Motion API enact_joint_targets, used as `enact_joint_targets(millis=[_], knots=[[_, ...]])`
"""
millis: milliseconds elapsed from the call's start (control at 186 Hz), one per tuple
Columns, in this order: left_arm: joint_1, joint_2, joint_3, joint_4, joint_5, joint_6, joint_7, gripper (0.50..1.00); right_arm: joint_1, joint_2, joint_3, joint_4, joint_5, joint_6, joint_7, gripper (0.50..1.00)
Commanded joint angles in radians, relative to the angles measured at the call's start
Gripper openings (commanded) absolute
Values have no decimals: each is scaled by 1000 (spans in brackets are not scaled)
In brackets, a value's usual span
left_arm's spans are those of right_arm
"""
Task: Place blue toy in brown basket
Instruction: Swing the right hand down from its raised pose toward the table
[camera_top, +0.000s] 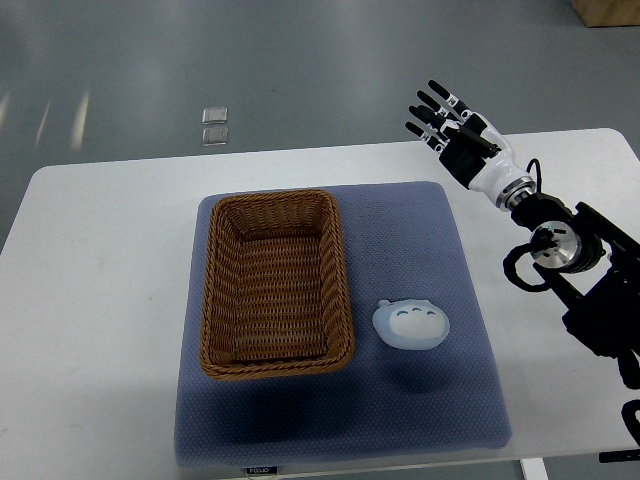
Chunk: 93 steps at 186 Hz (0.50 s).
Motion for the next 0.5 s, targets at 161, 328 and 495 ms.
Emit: enact_joint_targets(millis=[161,328,495], knots=[[0,0,-5,3,0,0,0,1000,0,-2,-14,1,-9,4,-1,911],[0,0,-11,3,0,3,0,1000,5,-14,-18,5,-18,29,-7,911],[0,0,-9,-1,0,3,0,1000,32,-120,-78,41,-159,84,-17,911]])
